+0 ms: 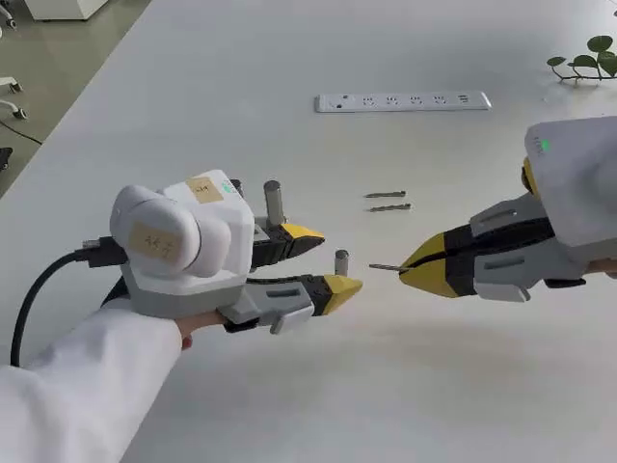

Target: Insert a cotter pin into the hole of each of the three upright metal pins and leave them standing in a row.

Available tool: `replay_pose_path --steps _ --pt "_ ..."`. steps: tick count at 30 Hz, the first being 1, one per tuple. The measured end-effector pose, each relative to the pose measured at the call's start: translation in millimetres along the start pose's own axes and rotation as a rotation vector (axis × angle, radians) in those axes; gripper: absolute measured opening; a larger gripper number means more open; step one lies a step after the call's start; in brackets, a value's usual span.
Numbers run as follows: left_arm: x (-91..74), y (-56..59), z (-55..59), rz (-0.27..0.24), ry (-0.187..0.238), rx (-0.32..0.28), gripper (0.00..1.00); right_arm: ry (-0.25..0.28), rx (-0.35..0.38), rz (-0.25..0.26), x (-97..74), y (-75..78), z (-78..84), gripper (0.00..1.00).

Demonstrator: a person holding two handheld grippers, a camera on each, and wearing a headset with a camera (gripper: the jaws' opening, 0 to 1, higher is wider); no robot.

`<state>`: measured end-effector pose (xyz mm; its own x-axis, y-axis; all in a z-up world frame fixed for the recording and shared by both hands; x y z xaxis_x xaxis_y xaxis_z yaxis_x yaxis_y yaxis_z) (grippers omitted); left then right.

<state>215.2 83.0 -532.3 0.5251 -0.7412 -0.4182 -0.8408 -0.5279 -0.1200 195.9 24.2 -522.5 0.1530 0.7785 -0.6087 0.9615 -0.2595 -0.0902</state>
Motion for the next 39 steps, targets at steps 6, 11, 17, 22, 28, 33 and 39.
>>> replay_pose_path --steps 6,11,17,22,28,33,39 --pt "15.7 -2.2 18.8 -0.022 -0.031 -0.039 0.34 -0.021 0.007 0.008 7.4 11.9 3.4 0.0" --pt "24.0 -5.6 31.9 -0.041 -0.069 -0.042 0.34 -0.036 0.008 0.003 13.0 17.6 6.4 0.0" --pt "32.4 -5.8 39.1 -0.025 -0.079 -0.047 0.26 -0.051 0.017 -0.005 19.7 22.9 9.8 0.0" --pt "36.9 -5.0 41.1 -0.013 -0.077 -0.057 0.19 -0.062 0.016 -0.013 24.0 24.9 12.0 0.0" --pt "37.6 -7.1 42.6 -0.02 -0.075 -0.081 0.11 -0.069 0.013 -0.019 26.8 26.1 13.3 0.0" --pt "37.4 -7.8 42.5 -0.018 -0.07 -0.078 0.08 -0.066 0.01 -0.024 28.9 26.6 12.1 0.0" --pt "36.6 -6.9 42.5 -0.015 -0.069 -0.068 0.08 -0.059 0.001 -0.028 32.5 28.2 8.3 0.0"
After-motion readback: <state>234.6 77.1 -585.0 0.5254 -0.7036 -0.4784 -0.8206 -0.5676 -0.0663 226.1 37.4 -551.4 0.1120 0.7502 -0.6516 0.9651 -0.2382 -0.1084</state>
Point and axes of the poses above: the centre of the closed fingertips' face, and the gripper's own axes: x roughly forward along the fingers, y roughly to its right, z roughly out of its underside, the point moved 1 cm from there along -x, roughly backward along the fingers, and after that the axes turned 9 degrees about x, right-handed, at the moved point
